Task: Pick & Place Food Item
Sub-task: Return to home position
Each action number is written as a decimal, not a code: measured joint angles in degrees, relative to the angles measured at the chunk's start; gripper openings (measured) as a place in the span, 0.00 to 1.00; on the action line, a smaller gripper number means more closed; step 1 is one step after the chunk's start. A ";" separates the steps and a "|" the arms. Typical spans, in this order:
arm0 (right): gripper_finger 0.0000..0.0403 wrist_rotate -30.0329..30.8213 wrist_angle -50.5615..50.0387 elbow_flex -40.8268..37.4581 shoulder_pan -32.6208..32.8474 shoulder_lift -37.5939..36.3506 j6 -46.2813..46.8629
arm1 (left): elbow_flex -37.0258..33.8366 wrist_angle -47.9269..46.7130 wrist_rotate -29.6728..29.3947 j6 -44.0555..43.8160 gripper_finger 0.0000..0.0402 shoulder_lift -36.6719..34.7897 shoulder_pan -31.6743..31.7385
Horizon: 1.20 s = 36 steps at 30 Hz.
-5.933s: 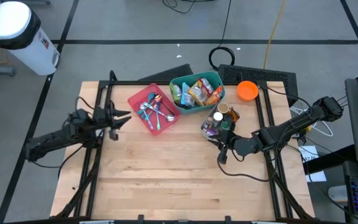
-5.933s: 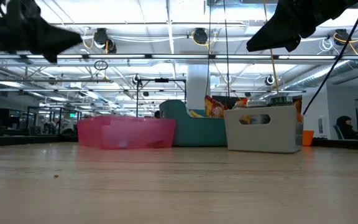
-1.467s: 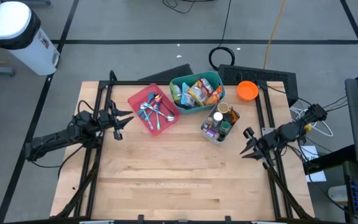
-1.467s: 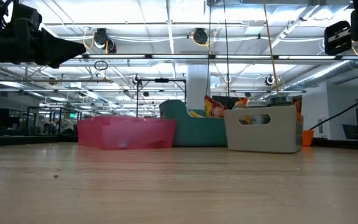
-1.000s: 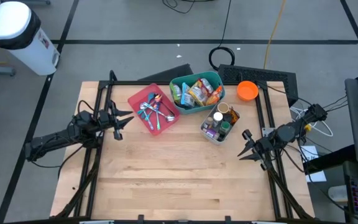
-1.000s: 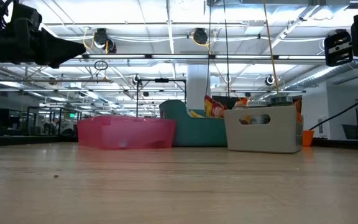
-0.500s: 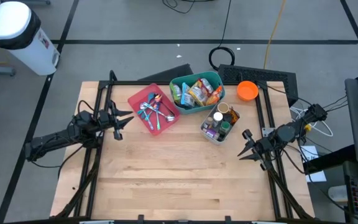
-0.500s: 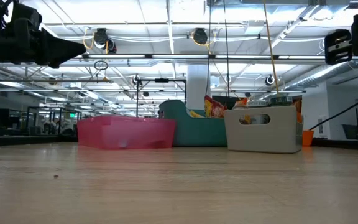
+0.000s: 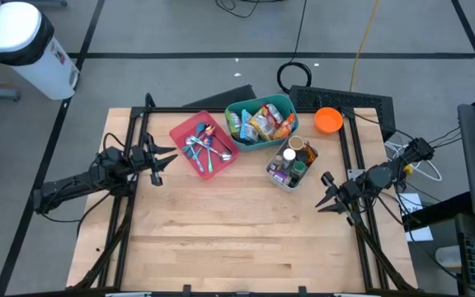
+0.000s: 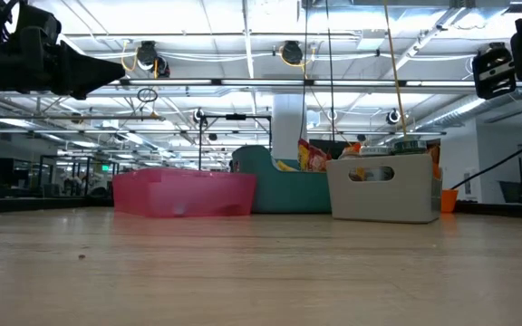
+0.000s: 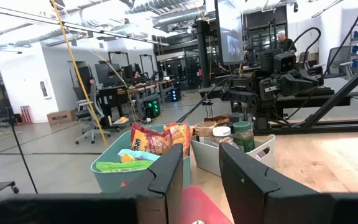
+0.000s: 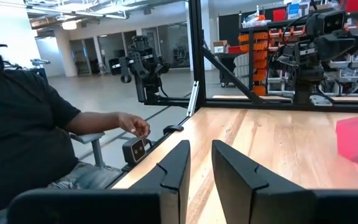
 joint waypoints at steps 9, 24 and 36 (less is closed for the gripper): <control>0.15 0.07 0.09 0.00 0.00 -0.01 0.44 | 0.00 -0.02 -0.02 0.00 0.27 0.01 0.00; 0.15 0.15 0.11 0.00 0.00 0.01 0.19 | 0.00 0.00 0.00 0.00 0.27 0.01 0.00; 0.15 0.15 0.13 0.00 0.00 -0.01 0.17 | 0.00 -0.02 -0.02 0.00 0.27 0.01 -0.02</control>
